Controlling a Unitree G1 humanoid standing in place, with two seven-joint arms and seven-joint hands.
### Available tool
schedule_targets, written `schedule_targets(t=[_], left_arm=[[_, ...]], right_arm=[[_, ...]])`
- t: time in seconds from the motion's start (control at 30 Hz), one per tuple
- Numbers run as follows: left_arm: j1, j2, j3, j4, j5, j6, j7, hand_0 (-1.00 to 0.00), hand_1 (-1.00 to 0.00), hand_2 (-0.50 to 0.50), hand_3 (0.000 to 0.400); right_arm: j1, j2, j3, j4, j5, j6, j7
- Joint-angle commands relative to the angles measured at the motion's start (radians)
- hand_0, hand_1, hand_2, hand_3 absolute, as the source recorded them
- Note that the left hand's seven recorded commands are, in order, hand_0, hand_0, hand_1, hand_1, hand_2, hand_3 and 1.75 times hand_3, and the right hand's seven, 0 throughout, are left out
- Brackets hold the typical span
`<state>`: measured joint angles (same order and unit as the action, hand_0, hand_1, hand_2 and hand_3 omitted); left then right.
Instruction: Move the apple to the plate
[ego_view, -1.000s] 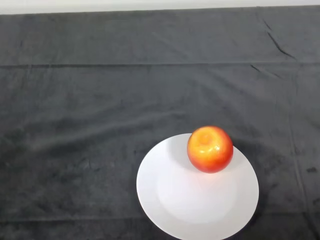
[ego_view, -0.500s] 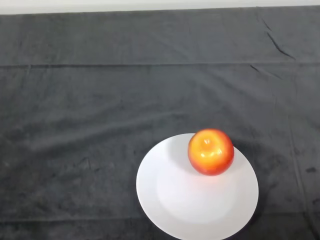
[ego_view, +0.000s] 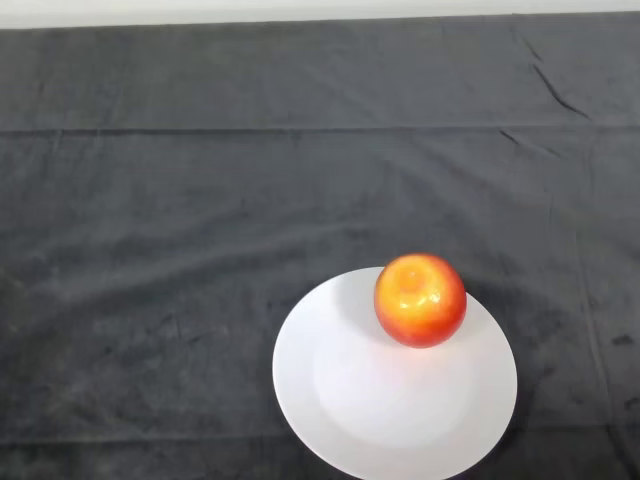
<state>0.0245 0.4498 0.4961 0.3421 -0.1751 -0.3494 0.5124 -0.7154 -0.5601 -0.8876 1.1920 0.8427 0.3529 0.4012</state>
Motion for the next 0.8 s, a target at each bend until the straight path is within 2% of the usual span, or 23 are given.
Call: schedule_targets(t=[0.03, 0.8], left_arm=[[-0.011, 0.034, 0.052, 0.039, 0.014, -0.029, 0.008, 0.0, 0.0, 0.0, 0.0], [-0.024, 0.02, 0.066, 0.054, 0.023, -0.046, 0.002, 0.0, 0.0, 0.0, 0.0]], right_arm=[[0.005, -0.011, -0.0181, -0.004, 0.0166, -0.005, -0.0008], [0.004, -0.011, -0.0183, -0.002, 0.0166, -0.006, 0.0001]])
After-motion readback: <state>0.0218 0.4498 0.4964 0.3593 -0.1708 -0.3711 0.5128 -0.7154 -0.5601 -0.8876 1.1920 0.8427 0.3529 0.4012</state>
